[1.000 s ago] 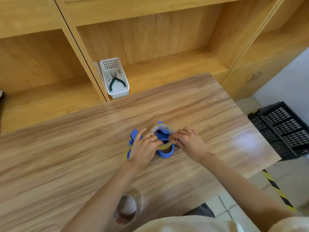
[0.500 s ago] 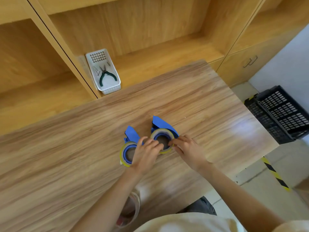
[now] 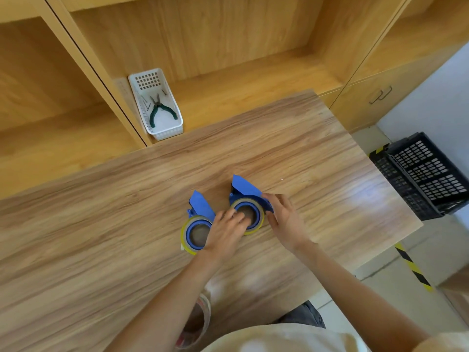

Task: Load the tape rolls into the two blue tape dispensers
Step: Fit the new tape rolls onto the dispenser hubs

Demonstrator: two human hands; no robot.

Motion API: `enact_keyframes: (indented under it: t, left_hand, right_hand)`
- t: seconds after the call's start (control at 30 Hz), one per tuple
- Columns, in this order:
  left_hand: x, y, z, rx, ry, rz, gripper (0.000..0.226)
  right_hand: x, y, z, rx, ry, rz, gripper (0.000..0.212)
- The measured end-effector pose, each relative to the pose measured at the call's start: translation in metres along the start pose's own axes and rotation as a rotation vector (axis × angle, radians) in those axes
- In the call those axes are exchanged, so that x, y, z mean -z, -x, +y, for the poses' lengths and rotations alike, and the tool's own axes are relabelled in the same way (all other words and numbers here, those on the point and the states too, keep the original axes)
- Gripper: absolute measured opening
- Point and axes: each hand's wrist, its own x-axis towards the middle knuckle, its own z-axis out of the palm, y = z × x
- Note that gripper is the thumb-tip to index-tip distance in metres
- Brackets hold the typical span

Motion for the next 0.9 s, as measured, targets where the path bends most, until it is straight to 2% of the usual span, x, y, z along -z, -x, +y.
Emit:
enact_keyframes:
  t: [0.23, 0.53, 0.67, 0.73, 0.8, 0.9]
  left_hand:
    - [0.0, -0.001, 0.0, -0.001, 0.004, 0.039, 0.038]
    - [-0.008, 0.002, -0.001, -0.034, 0.01, 0.093, 0.042]
    - [-0.009, 0.012, -0.013, -0.038, 0.081, 0.26, 0.032]
    - [-0.005, 0.022, -0.027, 0.057, 0.125, 0.393, 0.026]
    - [-0.003, 0.036, -0.046, 0.178, 0.16, 0.481, 0.032]
    - [-0.001, 0.062, -0.074, 0.397, 0.195, 0.396, 0.042]
  right_hand:
    - [-0.001, -0.01, -0.004, -0.229, -0.247, -0.08, 0.065]
    - [-0.009, -0.003, -0.007, -0.192, -0.241, -0.097, 0.063]
    - [-0.01, -0.018, -0.021, -0.035, -0.122, 0.013, 0.05]
    - [-0.016, -0.026, -0.038, 0.089, -0.049, 0.049, 0.044]
    - [-0.028, -0.03, -0.058, 0.166, 0.013, 0.008, 0.044]
    - [-0.051, -0.033, -0.087, 0.292, 0.199, -0.077, 0.049]
